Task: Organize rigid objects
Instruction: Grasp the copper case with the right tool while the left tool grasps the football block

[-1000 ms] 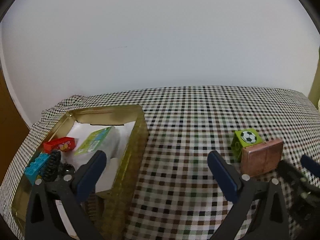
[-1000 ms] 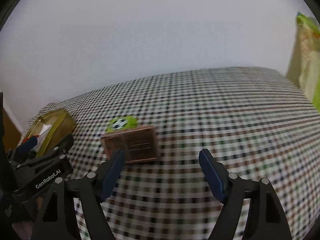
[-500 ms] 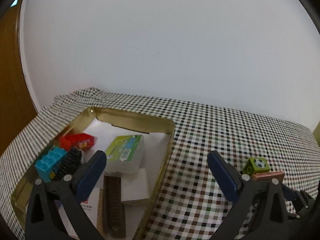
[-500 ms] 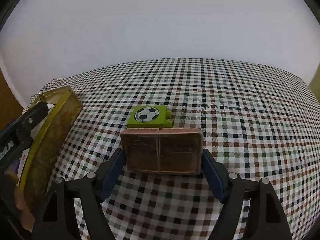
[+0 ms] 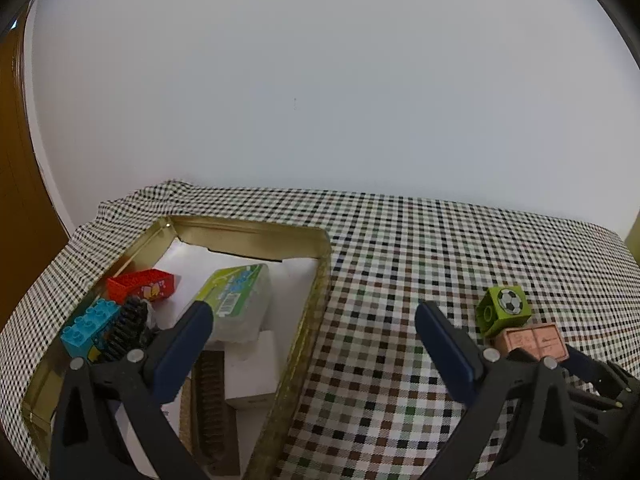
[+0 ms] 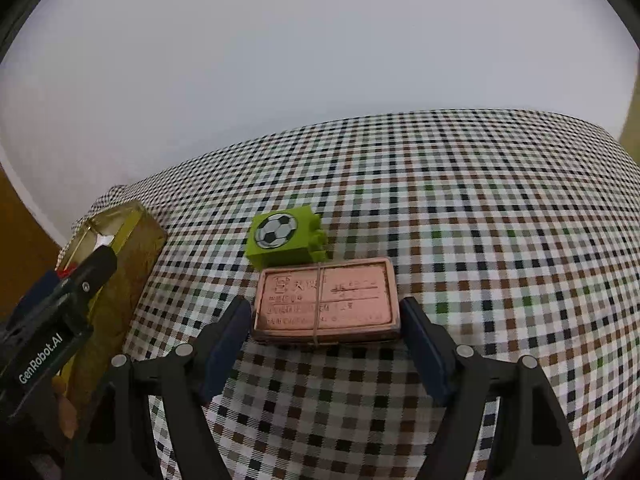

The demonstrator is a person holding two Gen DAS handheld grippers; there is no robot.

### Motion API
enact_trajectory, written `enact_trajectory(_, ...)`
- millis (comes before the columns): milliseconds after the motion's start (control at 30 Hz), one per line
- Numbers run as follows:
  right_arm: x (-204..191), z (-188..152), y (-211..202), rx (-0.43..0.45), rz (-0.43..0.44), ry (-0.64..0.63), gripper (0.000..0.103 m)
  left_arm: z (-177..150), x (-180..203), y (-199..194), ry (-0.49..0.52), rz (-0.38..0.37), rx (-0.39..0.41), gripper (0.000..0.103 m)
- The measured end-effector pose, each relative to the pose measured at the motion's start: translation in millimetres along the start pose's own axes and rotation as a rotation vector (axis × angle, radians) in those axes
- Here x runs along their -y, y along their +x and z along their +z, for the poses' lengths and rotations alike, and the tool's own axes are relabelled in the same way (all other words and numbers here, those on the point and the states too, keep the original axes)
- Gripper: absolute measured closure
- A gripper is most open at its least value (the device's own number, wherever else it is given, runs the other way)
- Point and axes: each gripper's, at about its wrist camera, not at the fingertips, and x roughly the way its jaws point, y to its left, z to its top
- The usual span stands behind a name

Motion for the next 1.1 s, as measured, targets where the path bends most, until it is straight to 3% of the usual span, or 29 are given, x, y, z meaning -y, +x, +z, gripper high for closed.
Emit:
enact_trajectory(333,-39,3,21,-0.059,-0.179,-0.167,0.025,0,3,0,0.014,-0.005,0.008,0.001)
enact_trajectory(500,-28,3,14,-0.047,-0.171,-0.124,0.025,-1,8,-1,0.030,-0.004,0.008,0.001)
enact_trajectory(633,1,2,-11,0.038,-0.179,-0.067,0.025,-3,12,0,0.052,-0.014,0.008,0.001)
enact_trajectory(733,26,6,-32,0.133,-0.235,-0.034,0.025,-6,19,-1,0.075,-0.056,0.035,0.001)
enact_trajectory(833,43,10,-43,0.190,-0.289,0.004,0.025,-9,36,-1,0.117,-0.146,0.020,0.001)
enact_trajectory(900,48,10,-45,0.200,-0.306,0.027,0.025,-11,56,1,0.167,-0.213,-0.016,0.001)
enact_trajectory(1100,62,9,-53,0.210,-0.322,0.081,0.025,-3,108,18,0.218,-0.254,-0.078,0.004)
